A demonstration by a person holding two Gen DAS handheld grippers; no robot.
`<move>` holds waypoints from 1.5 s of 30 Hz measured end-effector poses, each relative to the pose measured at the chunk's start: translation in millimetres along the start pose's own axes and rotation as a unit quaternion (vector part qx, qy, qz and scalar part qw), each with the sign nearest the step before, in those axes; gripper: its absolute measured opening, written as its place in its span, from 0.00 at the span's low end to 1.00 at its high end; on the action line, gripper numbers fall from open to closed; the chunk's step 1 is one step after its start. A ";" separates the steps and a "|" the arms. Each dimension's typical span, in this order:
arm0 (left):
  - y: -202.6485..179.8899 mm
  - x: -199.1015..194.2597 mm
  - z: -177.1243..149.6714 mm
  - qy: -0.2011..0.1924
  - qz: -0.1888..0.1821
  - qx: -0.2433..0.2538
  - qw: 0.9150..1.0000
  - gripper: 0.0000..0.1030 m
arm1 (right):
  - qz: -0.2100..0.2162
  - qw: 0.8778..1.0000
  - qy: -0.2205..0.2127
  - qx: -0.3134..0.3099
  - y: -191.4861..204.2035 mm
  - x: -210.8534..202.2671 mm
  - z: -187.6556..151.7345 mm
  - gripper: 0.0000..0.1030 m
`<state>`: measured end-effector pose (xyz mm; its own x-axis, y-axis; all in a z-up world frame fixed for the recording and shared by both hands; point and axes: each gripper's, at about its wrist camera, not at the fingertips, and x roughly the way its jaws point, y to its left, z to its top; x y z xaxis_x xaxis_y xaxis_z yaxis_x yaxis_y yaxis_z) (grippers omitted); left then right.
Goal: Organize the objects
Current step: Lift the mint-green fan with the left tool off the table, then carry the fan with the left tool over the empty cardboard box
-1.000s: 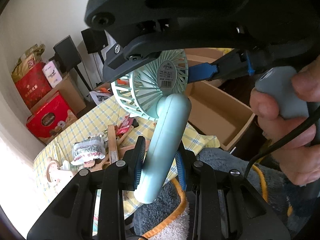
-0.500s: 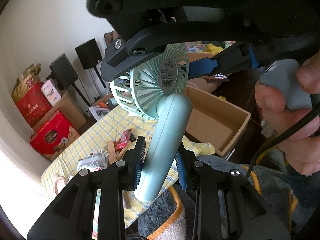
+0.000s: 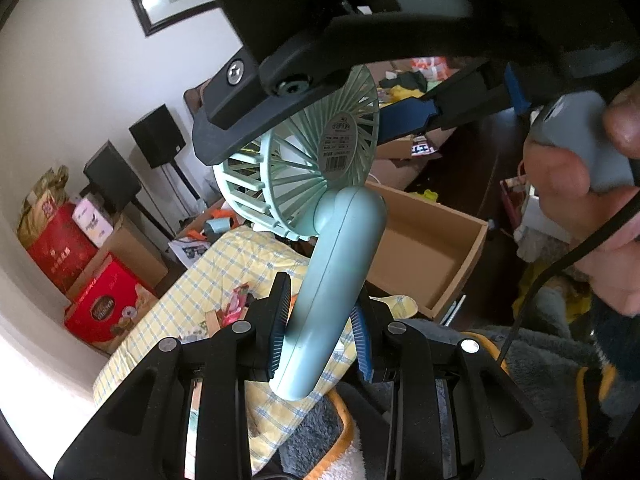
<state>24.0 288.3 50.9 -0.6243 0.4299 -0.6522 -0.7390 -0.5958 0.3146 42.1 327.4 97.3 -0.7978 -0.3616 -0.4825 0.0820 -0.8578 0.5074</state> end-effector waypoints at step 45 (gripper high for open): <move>-109.9 65.9 44.7 0.008 -0.048 0.100 0.994 0.26 | -0.039 0.993 -0.057 0.090 -140.1 -63.2 -20.2 0.83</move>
<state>52.7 412.4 4.2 -0.5454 0.4669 -0.6961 -0.8316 -0.4049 0.3801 93.1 463.0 42.4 -0.8608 -0.2432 -0.4471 -0.0840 -0.7985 0.5961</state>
